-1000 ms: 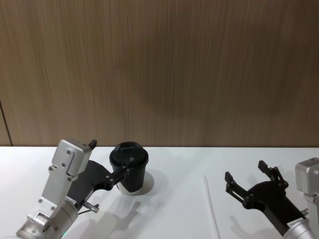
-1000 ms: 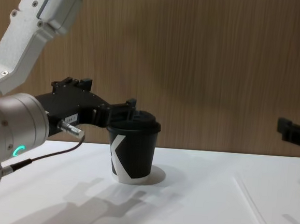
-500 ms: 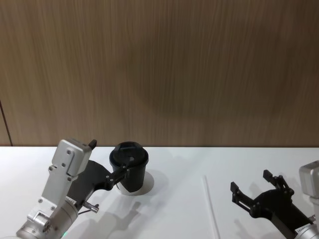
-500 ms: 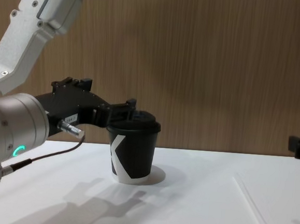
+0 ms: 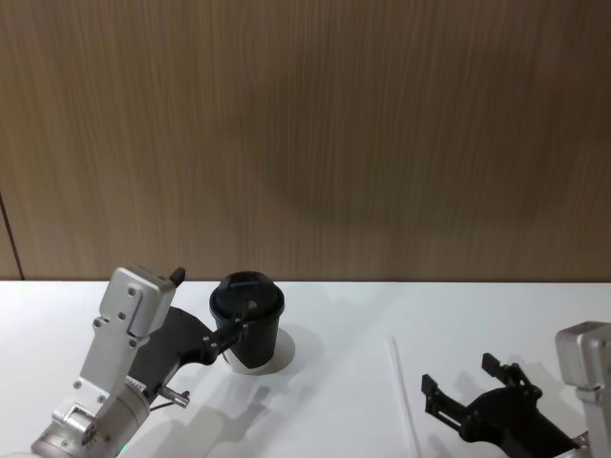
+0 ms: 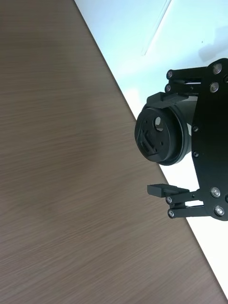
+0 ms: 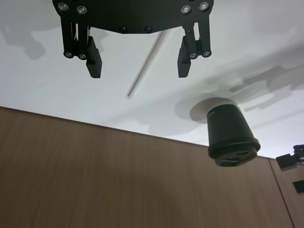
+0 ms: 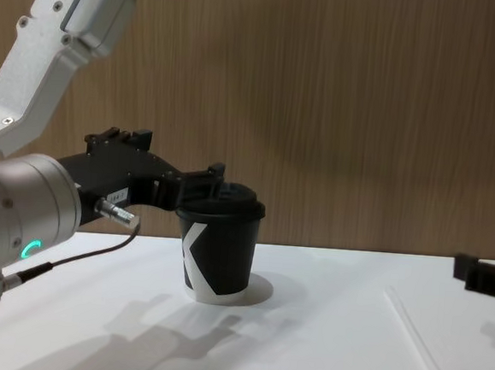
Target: Pick up the straw with one hand, pass it to the other hand, and insert it into the cup.
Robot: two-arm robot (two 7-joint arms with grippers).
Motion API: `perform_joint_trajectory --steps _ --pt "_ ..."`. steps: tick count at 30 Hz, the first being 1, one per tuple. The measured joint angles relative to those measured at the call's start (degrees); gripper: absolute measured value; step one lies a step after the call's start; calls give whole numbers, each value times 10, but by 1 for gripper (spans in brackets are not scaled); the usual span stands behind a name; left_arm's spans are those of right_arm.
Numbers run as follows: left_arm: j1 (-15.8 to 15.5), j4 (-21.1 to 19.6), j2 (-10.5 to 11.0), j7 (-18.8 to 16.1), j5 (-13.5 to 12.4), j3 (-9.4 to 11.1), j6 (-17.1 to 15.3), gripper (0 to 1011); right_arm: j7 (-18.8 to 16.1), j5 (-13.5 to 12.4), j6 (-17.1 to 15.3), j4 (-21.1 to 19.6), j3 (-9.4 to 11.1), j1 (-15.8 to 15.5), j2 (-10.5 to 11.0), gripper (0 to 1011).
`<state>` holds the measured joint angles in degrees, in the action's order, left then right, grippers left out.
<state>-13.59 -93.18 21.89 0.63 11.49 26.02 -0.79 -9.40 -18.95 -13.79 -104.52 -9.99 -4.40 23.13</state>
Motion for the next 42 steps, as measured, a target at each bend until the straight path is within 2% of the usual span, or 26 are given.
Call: perform_joint_trajectory --steps 5,19,26,42 --pt "0 0 0 0 0 0 0 1003 -6 6 -7 1 -9 2 2 1001" --pt "0 0 0 0 0 0 0 1003 -32 51 -20 16 -48 23 20 1001" --pt "0 0 0 0 0 0 0 1003 -41 65 -29 22 -61 32 21 1001" --pt "0 0 0 0 0 0 0 1003 -39 71 -71 25 -64 41 2 1001"
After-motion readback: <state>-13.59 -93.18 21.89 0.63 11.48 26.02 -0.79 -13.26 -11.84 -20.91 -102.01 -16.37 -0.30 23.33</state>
